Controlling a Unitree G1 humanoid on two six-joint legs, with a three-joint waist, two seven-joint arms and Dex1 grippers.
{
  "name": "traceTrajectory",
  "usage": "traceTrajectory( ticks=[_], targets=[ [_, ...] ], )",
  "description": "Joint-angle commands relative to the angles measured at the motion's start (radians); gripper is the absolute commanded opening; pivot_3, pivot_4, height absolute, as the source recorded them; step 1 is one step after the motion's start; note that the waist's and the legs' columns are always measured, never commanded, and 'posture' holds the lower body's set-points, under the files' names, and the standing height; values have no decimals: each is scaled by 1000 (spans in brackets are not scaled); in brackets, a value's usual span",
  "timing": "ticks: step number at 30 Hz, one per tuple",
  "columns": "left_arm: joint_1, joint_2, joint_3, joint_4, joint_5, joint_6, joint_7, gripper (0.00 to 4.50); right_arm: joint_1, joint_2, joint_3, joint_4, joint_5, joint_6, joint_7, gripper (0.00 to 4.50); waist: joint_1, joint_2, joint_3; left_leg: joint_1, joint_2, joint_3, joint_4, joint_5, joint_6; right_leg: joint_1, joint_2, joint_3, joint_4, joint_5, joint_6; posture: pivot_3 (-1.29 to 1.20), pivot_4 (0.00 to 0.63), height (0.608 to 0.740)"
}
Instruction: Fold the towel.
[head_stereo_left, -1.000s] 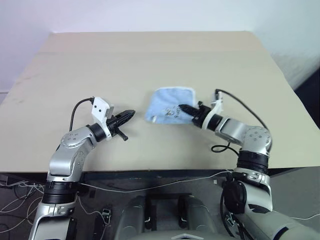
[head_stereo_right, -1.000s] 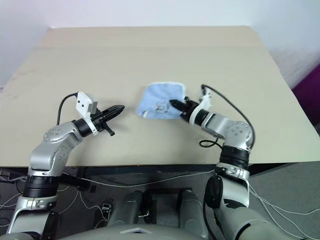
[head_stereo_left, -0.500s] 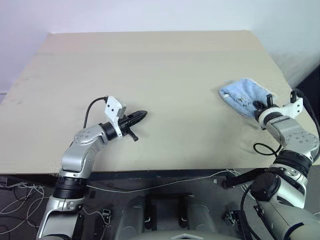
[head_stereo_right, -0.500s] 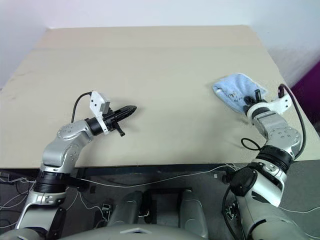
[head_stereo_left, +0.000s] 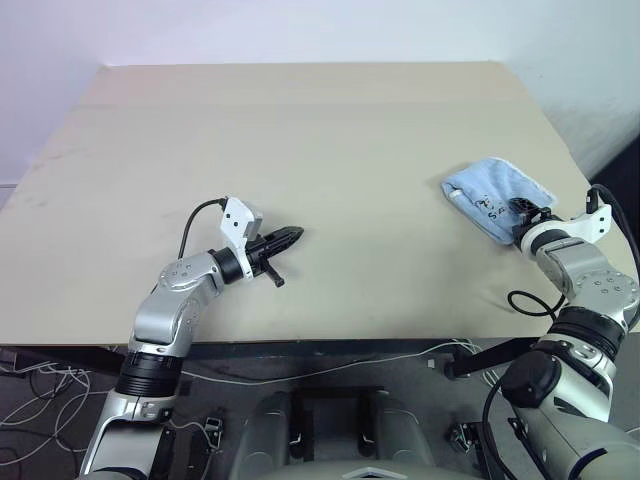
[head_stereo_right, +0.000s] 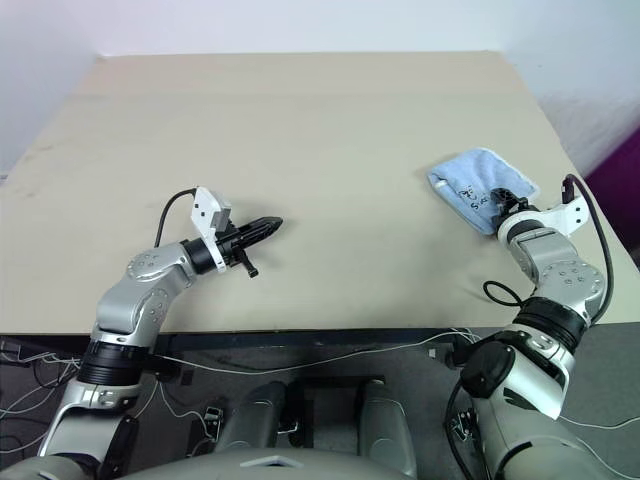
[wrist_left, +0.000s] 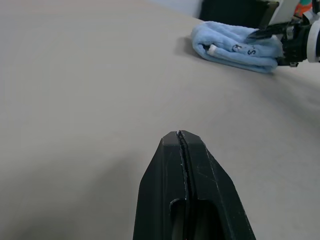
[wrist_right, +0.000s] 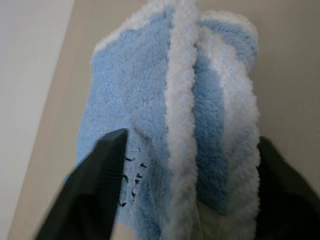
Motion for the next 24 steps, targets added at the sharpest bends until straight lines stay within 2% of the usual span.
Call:
traceTrajectory(
  ticks=[1,7,13,18,24],
  targets=[
    [-14,-8,-2,-8,3,-23,-6,0,5,-4,-28,-90,42,-44,-12,4479,0,0,0,0,0,0,0,0,0,0,0,0,0,0,0,0,150,740],
    [-49,-38,21,57,27,-38,47,0,37,-35,12,-164,-19,-141,7,4479,2,0,0,0,0,0,0,-2,3,0,0,0,0,0,0,0,150,740],
    [-141,-78,86,229,90,-63,232,0,207,-201,466,-352,-429,-317,278,4479,-6,1,0,0,0,0,0,-2,4,0,0,1,0,0,1,0,150,740],
    [-132,-54,96,274,142,-117,270,0,248,-195,675,-436,-581,-458,434,4479,-5,0,0,2,1,0,0,-2,4,0,2,1,0,0,1,0,150,740],
    [-82,-35,124,237,128,-138,251,0,264,-130,856,-471,-652,-516,584,4479,6,-1,0,2,0,0,1,1,-1,1,0,0,0,0,1,0,150,740]
  ],
)
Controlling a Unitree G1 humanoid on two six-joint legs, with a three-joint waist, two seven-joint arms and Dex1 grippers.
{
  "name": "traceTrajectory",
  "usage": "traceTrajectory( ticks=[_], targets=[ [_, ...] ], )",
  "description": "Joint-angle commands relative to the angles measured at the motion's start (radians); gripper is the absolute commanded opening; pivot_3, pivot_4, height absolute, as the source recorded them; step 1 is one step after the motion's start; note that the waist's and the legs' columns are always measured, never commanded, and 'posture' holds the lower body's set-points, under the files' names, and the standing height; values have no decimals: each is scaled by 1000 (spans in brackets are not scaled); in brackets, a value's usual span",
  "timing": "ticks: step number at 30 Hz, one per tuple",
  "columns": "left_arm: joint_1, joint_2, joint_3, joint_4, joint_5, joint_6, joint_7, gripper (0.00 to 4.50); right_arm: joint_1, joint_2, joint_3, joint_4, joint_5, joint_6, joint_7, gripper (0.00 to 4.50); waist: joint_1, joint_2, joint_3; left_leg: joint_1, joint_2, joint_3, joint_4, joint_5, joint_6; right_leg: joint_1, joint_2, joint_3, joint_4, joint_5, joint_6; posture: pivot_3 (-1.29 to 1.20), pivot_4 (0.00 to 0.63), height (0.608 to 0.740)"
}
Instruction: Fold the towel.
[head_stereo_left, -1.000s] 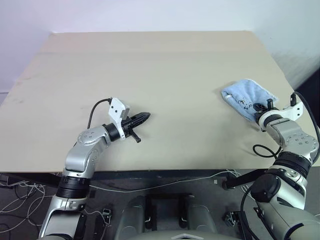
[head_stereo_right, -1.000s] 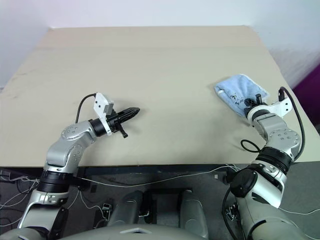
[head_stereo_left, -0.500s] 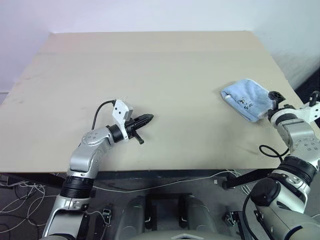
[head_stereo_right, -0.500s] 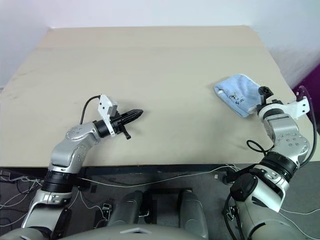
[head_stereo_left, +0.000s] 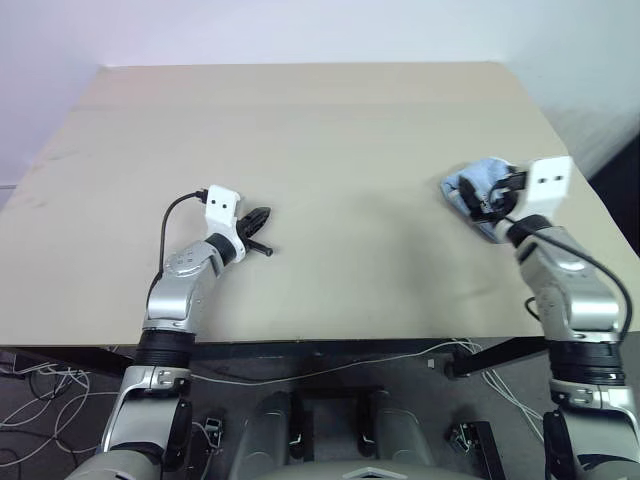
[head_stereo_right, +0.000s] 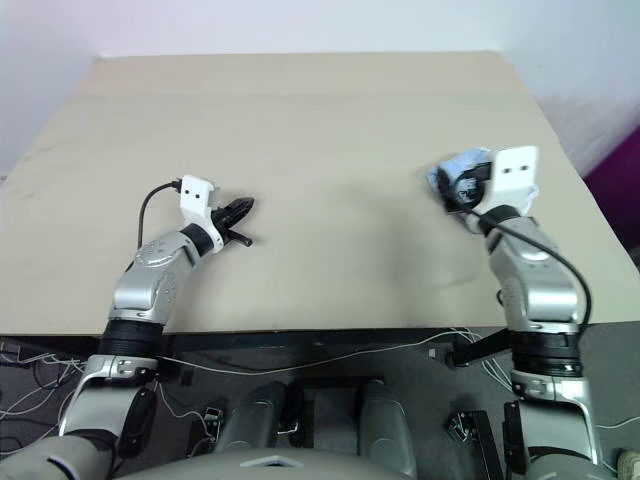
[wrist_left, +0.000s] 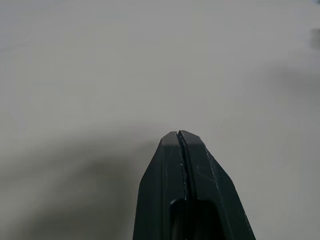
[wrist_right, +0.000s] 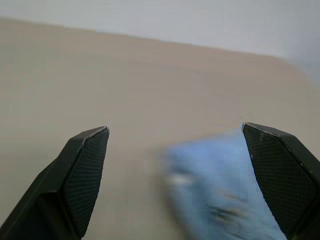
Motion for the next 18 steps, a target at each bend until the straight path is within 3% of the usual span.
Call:
traceTrajectory(
  ticks=[1,8,18],
  targets=[
    [20,5,27,-63,-15,-30,-10,0,3,26,58,-20,-51,-54,64,4479,2,0,0,0,0,0,0,0,0,0,0,0,0,0,0,0,150,740],
    [73,3,61,-120,-22,-21,15,0,-44,124,140,118,-143,-118,100,4479,-4,-1,0,0,0,-1,0,0,0,1,0,-1,0,0,0,0,150,740],
    [90,18,70,-146,-21,-9,33,0,-43,200,138,172,-191,-156,125,4479,-4,-1,0,0,0,-1,0,0,0,1,0,-1,0,0,0,0,150,740]
  ],
)
